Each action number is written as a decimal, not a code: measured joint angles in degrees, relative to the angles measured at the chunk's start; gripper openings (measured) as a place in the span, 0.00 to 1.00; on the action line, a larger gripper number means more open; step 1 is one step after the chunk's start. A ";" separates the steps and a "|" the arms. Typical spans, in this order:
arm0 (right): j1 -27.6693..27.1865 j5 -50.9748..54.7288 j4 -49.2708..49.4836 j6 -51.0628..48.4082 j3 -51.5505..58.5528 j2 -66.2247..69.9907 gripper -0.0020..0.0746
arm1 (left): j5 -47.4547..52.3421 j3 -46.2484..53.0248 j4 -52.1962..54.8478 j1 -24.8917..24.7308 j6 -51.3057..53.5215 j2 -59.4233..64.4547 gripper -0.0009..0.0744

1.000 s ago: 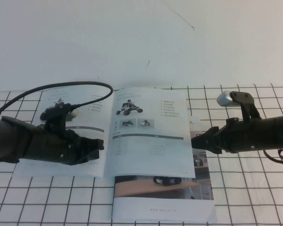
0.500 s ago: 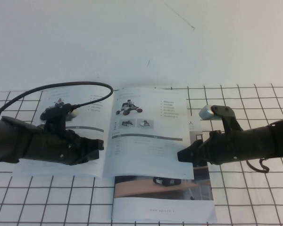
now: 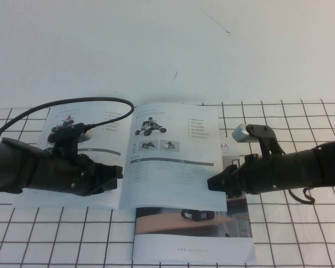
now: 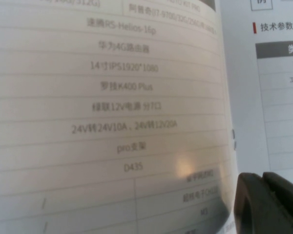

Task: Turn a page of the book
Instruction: Open the closed book

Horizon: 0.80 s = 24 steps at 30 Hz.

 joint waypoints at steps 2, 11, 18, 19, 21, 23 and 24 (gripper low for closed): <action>0.00 0.00 0.00 0.00 0.00 0.00 0.39 | 0.00 0.00 0.11 0.00 0.08 0.00 0.01; -0.11 -5.17 -2.29 0.00 0.00 -3.69 0.39 | -0.12 -0.35 -0.05 0.00 0.08 2.70 0.01; -0.11 -7.27 -4.89 0.00 0.00 -5.59 0.39 | 2.63 -0.86 -0.80 0.00 0.21 3.87 0.01; -0.11 -7.29 -4.89 0.00 0.00 -5.59 0.39 | 2.70 -0.96 -0.80 0.00 0.21 3.87 0.01; -0.11 -7.59 -4.97 0.00 0.00 -5.59 0.39 | 2.80 -0.96 -0.80 0.00 0.21 3.87 0.01; -0.11 -7.96 -4.97 0.00 0.00 -5.59 0.39 | 2.94 -0.96 -0.80 0.00 0.21 3.87 0.01; -0.11 -8.23 -4.97 0.00 0.00 -5.59 0.39 | 2.94 -0.96 -0.80 0.00 0.21 3.87 0.01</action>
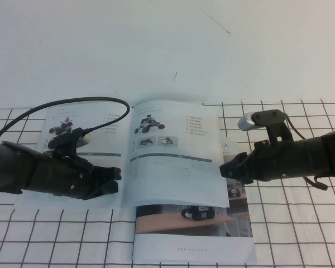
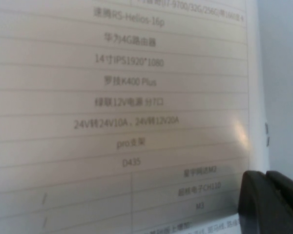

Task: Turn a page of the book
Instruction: Open the closed book

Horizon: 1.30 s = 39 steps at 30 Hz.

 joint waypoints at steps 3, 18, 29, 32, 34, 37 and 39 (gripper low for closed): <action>0.00 -0.40 0.00 0.00 0.00 0.00 0.39 | 0.04 0.00 0.00 0.00 0.00 0.00 0.01; 0.00 4.06 6.50 -1.27 0.00 3.69 0.39 | 0.13 0.00 -0.03 0.00 0.00 0.00 0.01; 0.00 6.96 8.27 -3.93 0.00 4.42 0.39 | 0.26 0.00 -0.12 0.00 0.00 0.00 0.01; 0.00 6.76 8.27 -3.93 0.00 4.42 0.39 | 0.26 0.00 -0.12 0.00 0.00 0.02 0.01; 0.00 6.51 8.27 -4.14 0.00 4.42 0.39 | 0.26 0.00 -0.12 0.00 0.00 0.02 0.01; 0.00 6.51 8.27 -4.28 0.00 4.42 0.39 | 0.26 0.00 -0.12 0.00 0.00 0.02 0.01; 0.00 6.99 8.27 -4.28 0.00 4.63 0.39 | 0.26 0.00 -0.12 0.00 0.00 0.12 0.01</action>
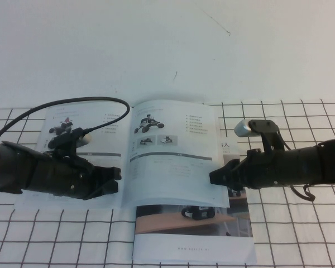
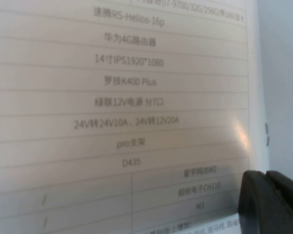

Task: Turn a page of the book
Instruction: Open the closed book

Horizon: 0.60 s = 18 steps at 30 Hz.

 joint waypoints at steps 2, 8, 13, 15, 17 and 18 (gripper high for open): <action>0.00 0.47 0.05 0.00 0.00 0.49 0.39 | 0.00 0.00 0.00 0.00 0.00 0.00 0.01; -0.24 3.48 0.69 0.00 0.00 2.15 0.39 | 0.00 0.00 -0.11 0.00 0.00 0.00 0.01; -0.33 5.81 0.67 0.00 -0.12 2.49 0.39 | 0.00 0.00 -0.11 0.00 0.00 0.00 0.01; -0.33 7.00 0.56 0.42 -0.37 2.59 0.39 | 0.00 0.00 -0.11 0.00 0.00 0.00 0.01; -0.33 8.25 0.56 1.00 -1.08 2.59 0.39 | 0.00 0.00 -0.11 0.00 0.00 0.00 0.01; -0.33 8.92 0.45 1.07 -1.45 2.59 0.39 | 0.00 0.00 -0.11 0.00 0.00 0.00 0.01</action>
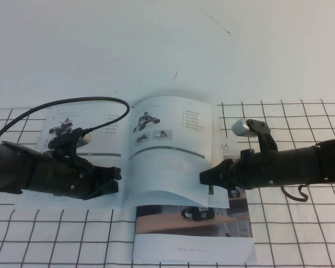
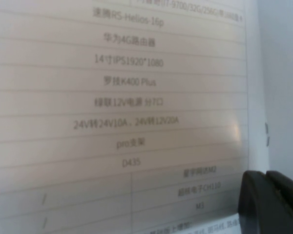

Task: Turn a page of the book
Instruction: Open the closed book

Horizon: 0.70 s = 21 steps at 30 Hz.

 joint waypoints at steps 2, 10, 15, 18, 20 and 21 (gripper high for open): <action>0.00 1.13 -0.12 0.42 -0.91 0.00 0.39 | 0.00 0.00 0.00 0.00 0.00 0.00 0.01; 0.00 6.32 -0.34 1.58 -3.62 0.00 0.39 | 0.00 0.00 0.00 0.00 0.10 0.00 0.01; 0.00 10.98 -0.34 1.60 -5.56 0.00 0.39 | 0.00 0.00 0.00 0.00 0.10 0.00 0.01; 0.00 11.27 -0.34 1.87 -6.38 0.00 0.39 | 0.00 0.00 0.00 0.00 0.10 0.00 0.01; 0.00 8.22 -0.34 2.43 -6.57 0.00 0.39 | 0.00 0.00 0.00 0.00 0.22 0.00 0.01; 0.00 6.32 -0.92 3.01 -6.66 0.00 0.39 | 0.00 0.00 0.00 0.00 0.22 0.00 0.01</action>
